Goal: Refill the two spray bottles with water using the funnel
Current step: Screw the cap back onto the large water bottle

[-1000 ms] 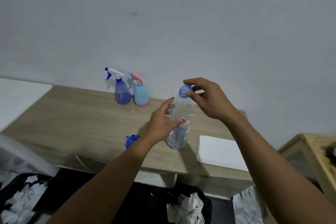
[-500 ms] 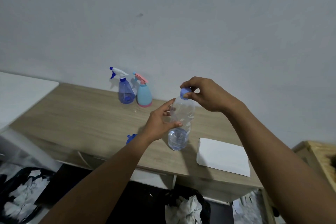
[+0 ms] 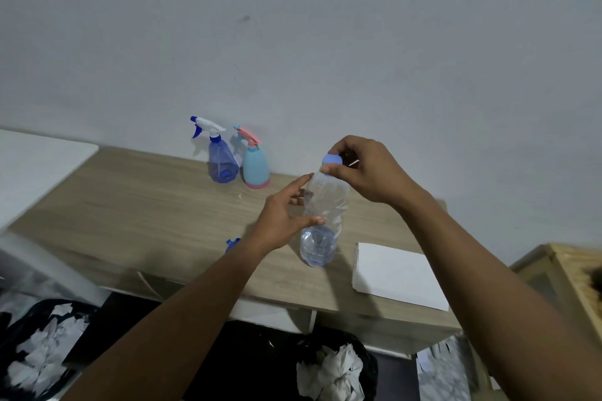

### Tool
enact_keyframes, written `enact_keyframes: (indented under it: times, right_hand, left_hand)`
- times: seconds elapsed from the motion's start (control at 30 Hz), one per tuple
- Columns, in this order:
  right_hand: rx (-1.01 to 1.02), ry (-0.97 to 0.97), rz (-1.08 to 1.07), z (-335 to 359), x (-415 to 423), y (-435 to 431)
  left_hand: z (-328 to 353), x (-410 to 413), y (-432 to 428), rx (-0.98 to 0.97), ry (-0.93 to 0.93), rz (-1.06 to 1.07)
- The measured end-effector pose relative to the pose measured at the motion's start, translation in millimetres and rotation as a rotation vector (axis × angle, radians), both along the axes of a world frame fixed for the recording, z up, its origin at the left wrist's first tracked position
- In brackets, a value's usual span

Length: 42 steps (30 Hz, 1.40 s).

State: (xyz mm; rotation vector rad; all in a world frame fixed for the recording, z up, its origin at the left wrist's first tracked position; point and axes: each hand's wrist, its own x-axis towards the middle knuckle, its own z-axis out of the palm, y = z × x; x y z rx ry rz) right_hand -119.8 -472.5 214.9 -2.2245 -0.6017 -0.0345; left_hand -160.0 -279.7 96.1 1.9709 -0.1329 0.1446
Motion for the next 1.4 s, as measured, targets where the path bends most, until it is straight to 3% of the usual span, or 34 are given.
enact_keyframes:
  times: [0.1, 0.27, 0.77, 1.03, 1.4]
  right_hand:
    - [0.056, -0.005, -0.069, -8, 0, 1]
    - [0.005, -0.016, 0.051, -4, -1, 0]
    - [0.234, -0.030, -0.249, -25, -8, 17]
    - [0.204, 0.004, -0.040, -23, -4, 8]
    - [0.314, -0.012, -0.202, -32, -3, 14]
  left_hand:
    - [-2, 0, -1, 0.009, 0.001, -0.004]
    - [0, 0, -1, 0.000, 0.008, 0.001]
    - [3, -6, -9, 0.030, 0.030, 0.032]
    - [5, -6, -4, 0.045, 0.018, 0.019]
    - [-1, -3, -7, 0.029, 0.010, 0.043]
